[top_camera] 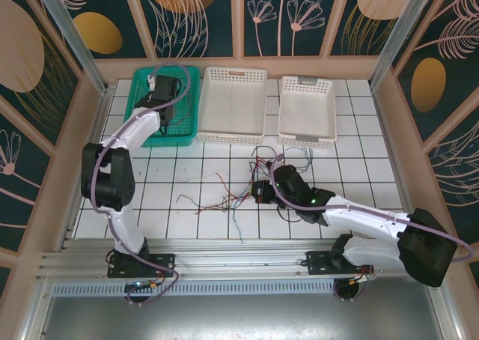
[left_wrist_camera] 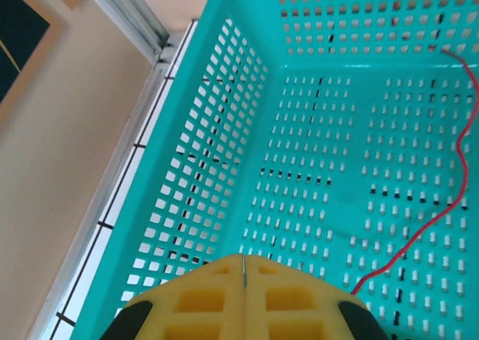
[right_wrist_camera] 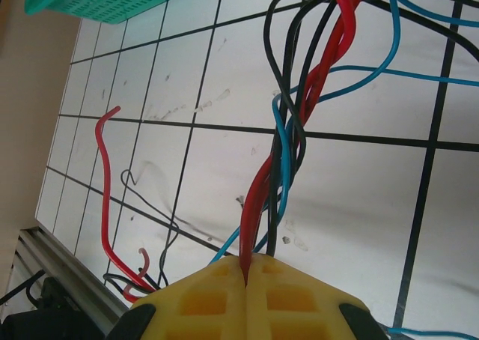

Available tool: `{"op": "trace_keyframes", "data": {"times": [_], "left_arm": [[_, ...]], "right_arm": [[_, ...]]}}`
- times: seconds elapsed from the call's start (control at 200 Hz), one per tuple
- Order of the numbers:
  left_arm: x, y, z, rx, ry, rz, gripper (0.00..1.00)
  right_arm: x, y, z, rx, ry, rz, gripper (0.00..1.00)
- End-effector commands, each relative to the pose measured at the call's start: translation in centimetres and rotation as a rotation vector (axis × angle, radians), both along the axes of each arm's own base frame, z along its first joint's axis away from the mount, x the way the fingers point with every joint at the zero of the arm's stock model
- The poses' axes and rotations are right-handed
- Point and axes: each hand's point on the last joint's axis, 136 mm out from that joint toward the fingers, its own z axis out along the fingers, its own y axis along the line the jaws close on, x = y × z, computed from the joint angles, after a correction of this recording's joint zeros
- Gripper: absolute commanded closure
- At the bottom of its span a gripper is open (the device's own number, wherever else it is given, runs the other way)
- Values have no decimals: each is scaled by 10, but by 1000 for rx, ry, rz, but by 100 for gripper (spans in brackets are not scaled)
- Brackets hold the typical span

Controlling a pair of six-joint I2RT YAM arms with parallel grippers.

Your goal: Untangle the cables

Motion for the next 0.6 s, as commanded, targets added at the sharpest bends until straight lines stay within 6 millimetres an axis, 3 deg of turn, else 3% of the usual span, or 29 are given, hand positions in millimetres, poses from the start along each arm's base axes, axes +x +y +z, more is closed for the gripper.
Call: {"op": "trace_keyframes", "data": {"times": [0.0, 0.4, 0.596], "left_arm": [[10, 3, -8, -14, 16, 20, 100], [26, 1, -73, 2, 158, 13, 100], [30, -1, -87, -15, 195, 3, 100]], "right_arm": [[1, 6, 18, 25, -36, 13, 100], [1, 10, 16, 17, -37, 26, 100], [2, 10, 18, 13, -45, 27, 100]]}}
